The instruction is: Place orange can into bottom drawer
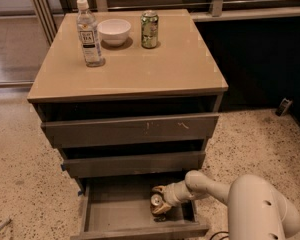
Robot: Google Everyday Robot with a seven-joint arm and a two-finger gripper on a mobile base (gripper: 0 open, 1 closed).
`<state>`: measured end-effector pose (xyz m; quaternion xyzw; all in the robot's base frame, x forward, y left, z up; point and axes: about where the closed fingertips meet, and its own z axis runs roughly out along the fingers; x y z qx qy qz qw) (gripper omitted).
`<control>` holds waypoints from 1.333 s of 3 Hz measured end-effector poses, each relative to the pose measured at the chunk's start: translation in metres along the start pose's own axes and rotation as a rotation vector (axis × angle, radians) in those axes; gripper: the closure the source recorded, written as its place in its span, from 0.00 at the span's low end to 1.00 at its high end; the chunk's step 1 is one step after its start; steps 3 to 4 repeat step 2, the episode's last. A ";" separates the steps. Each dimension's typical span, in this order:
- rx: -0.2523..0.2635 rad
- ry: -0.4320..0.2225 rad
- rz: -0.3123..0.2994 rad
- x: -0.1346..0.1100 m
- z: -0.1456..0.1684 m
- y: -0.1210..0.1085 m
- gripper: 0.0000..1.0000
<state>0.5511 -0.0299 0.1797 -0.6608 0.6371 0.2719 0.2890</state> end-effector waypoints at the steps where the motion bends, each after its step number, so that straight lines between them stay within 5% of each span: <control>1: 0.000 0.000 0.000 0.000 0.000 0.000 0.00; 4: 0.000 0.000 0.000 0.000 0.000 0.000 0.00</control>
Offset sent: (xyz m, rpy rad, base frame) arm 0.0000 0.0000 0.0000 0.0000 0.0000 0.0000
